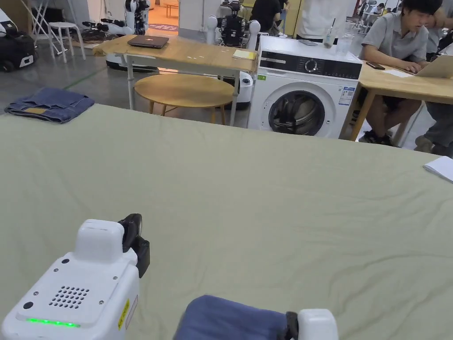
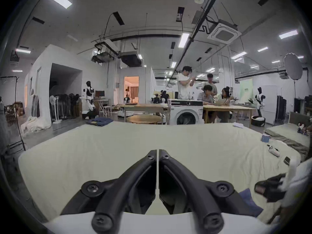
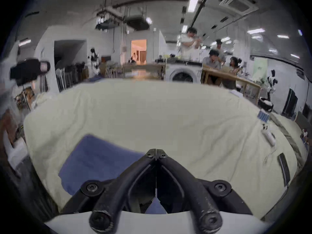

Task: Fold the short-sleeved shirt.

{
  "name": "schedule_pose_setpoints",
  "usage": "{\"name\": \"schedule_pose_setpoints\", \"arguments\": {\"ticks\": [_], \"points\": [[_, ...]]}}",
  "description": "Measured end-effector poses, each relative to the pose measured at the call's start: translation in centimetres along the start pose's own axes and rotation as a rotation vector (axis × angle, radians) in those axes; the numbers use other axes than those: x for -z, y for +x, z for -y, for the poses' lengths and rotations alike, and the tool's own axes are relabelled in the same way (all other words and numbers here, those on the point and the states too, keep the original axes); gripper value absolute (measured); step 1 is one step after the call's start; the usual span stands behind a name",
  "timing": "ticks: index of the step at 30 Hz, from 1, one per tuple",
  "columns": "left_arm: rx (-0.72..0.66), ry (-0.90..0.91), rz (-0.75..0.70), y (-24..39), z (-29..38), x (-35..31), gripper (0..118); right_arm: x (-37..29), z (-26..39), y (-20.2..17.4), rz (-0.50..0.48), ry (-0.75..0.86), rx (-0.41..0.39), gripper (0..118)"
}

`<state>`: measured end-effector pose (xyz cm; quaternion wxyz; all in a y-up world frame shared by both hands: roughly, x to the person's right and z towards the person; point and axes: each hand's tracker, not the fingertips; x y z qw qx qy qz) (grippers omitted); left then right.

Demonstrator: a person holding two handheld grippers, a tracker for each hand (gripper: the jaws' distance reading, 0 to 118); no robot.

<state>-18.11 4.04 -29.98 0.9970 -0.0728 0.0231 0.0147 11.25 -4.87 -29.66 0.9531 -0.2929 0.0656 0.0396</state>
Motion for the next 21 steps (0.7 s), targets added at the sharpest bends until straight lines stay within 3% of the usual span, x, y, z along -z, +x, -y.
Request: {"name": "schedule_pose_setpoints", "arguments": {"ticks": [4,8,12,13,16,21], "points": [[-0.052,-0.111,0.027,-1.1,1.5,0.1,0,3.8,2.3,0.2,-0.022,-0.194,0.074,0],[-0.144,-0.31,0.118,-2.7,3.0,0.5,0,3.1,2.2,0.1,-0.007,-0.135,0.039,0],[-0.417,-0.486,0.331,-5.2,4.8,2.0,0,3.3,2.1,0.9,-0.033,-0.147,0.077,0],[-0.515,-0.549,0.409,-6.0,5.4,2.7,7,3.4,2.0,1.1,-0.04,-0.149,0.085,0],[-0.721,-0.735,0.515,-7.4,7.8,4.9,48,3.2,1.8,1.1,-0.05,-0.155,0.081,0],[-0.774,-0.892,0.586,-7.9,10.6,6.9,50,3.3,1.9,1.3,-0.06,-0.156,0.084,0]]}}
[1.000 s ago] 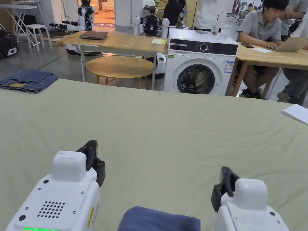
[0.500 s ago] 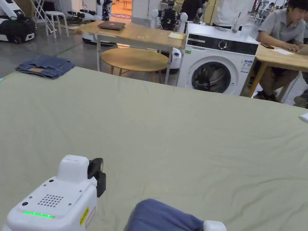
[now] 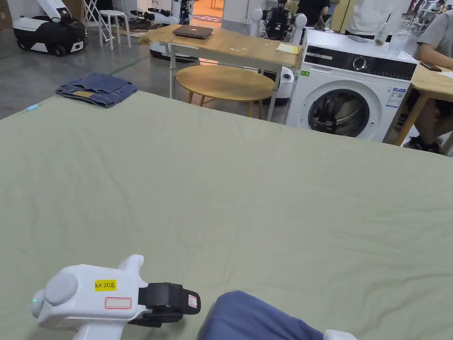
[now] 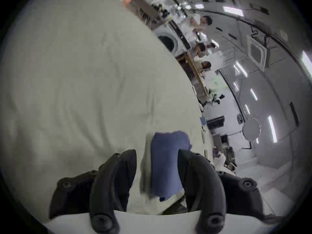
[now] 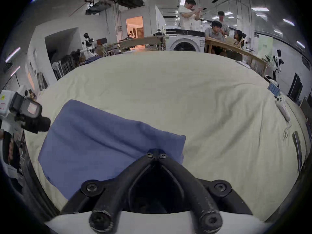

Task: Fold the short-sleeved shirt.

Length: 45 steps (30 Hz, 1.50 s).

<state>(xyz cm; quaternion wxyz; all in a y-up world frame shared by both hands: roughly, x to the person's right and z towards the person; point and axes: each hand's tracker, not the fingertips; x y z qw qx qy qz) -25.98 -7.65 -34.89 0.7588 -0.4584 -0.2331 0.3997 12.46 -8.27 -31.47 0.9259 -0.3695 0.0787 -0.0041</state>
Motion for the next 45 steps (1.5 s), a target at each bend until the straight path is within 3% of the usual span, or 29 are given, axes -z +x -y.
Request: {"name": "schedule_pose_setpoints", "arguments": {"ticks": [7,12,15,19,29,31,37,41,45], "points": [[0.029,-0.143,0.131,-0.7,-0.4,2.6,50,0.0,0.0,0.1,-0.005,0.0,0.003,0],[0.045,-0.16,0.133,-0.9,-0.7,4.7,50,0.0,0.1,0.1,-0.006,0.001,0.002,0],[0.063,-0.207,0.223,-0.8,-0.5,5.4,50,0.0,0.0,0.1,-0.006,0.001,0.005,0],[0.087,-0.236,0.195,-0.7,-0.6,6.6,50,0.1,0.1,0.0,0.0,0.003,0.0,0],[-0.076,-0.225,0.256,-2.5,-0.1,8.2,50,0.0,0.2,-0.2,0.007,0.008,0.008,0],[-0.034,-0.197,0.266,-2.5,0.4,7.8,50,0.1,0.2,-0.1,0.008,0.008,0.005,0],[-0.039,-0.219,0.186,-1.3,0.1,7.8,42,0.0,0.2,-0.1,0.008,0.009,0.002,0],[0.019,-0.212,0.168,-1.0,0.3,7.6,25,-0.1,0.1,-0.2,0.007,0.005,-0.003,0],[0.054,-0.194,0.166,0.2,0.5,6.7,19,-0.4,0.1,-0.3,0.012,0.017,-0.019,0]]}}
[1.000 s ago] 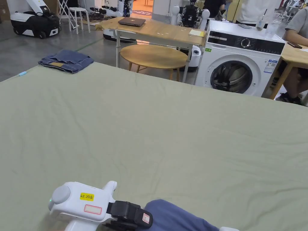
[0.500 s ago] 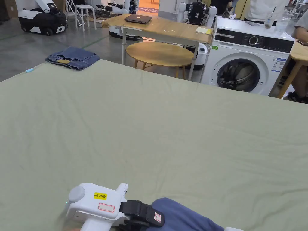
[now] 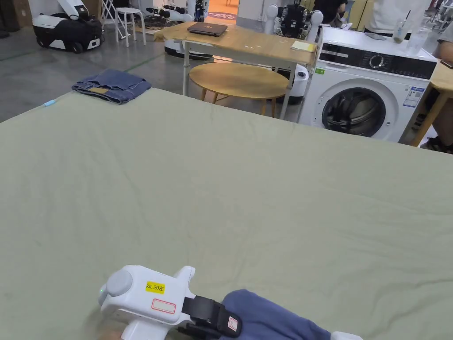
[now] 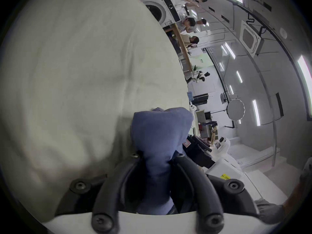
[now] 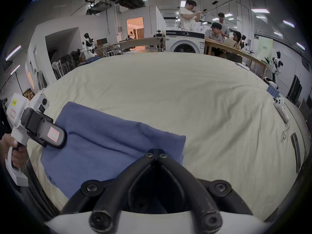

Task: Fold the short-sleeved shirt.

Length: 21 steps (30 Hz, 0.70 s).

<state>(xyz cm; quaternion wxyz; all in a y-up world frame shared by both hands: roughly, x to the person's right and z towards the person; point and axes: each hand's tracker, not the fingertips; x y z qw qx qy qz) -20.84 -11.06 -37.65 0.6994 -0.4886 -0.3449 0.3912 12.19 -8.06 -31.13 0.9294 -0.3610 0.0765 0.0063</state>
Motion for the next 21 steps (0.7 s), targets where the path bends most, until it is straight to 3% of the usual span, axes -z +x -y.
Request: {"name": "schedule_pose_setpoints", "arguments": {"ticks": [10,21], "points": [[0.002,0.045,0.072,3.1,-0.8,-4.4,17,-3.4,-3.9,1.3,0.037,0.24,0.015,0],[0.06,0.161,-0.193,3.5,-3.8,-20.8,17,-5.0,-12.0,-0.7,0.017,0.465,-0.01,0]]}}
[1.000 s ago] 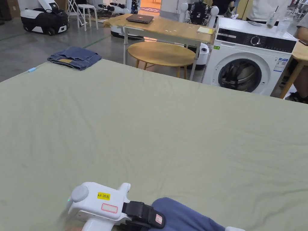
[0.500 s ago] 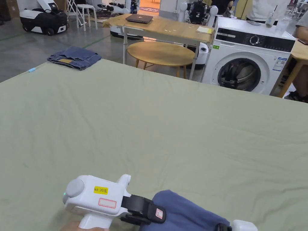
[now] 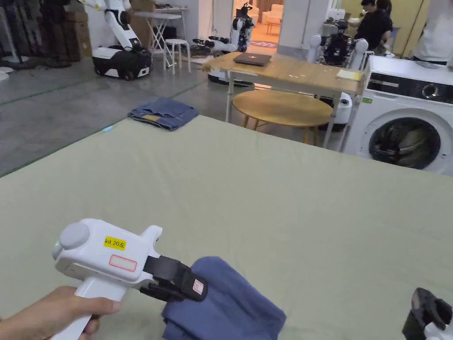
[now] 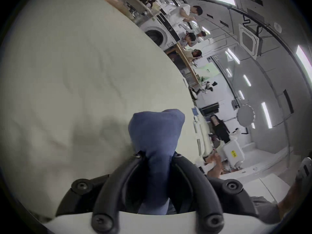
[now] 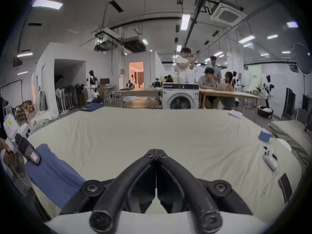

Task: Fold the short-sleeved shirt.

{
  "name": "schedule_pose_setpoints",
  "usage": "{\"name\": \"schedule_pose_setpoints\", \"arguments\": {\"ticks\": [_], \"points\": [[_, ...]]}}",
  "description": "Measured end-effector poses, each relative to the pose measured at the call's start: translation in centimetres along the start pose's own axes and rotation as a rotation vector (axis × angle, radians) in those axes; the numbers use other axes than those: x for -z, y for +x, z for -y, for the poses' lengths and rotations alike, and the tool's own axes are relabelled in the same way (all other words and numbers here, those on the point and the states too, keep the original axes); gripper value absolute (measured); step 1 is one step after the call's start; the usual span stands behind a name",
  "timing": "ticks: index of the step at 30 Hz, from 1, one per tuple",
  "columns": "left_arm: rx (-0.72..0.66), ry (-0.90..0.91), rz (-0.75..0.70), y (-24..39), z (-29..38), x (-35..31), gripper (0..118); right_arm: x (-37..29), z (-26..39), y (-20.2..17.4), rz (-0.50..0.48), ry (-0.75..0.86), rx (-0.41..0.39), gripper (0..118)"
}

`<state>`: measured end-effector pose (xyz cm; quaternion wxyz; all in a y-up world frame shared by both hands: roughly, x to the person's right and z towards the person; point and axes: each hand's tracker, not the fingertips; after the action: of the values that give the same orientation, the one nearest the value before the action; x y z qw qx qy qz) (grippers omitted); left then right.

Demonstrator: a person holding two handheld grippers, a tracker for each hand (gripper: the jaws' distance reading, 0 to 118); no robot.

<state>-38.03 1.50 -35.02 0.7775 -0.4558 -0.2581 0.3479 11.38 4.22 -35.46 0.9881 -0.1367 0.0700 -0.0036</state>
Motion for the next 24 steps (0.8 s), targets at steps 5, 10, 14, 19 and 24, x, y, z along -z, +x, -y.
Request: {"name": "schedule_pose_setpoints", "arguments": {"ticks": [5,10,14,19,24], "points": [[0.038,0.061,-0.17,-1.7,-2.6,-9.2,17,0.9,-1.4,-2.0,-0.067,0.01,0.034,0],[-0.021,0.073,-0.323,-5.9,-5.5,-16.8,17,1.3,-1.4,-3.8,-0.078,0.005,0.012,0],[-0.065,0.08,-0.446,-8.7,-7.1,-21.1,17,1.8,-0.9,-4.4,-0.074,-0.025,0.001,0],[-0.121,0.058,-0.619,-11.6,-7.7,-23.2,17,2.3,0.0,-4.3,-0.065,-0.065,-0.017,0],[-0.152,0.056,-0.634,-13.3,-7.9,-22.2,17,2.4,0.7,-4.0,-0.057,-0.094,-0.025,0]]}}
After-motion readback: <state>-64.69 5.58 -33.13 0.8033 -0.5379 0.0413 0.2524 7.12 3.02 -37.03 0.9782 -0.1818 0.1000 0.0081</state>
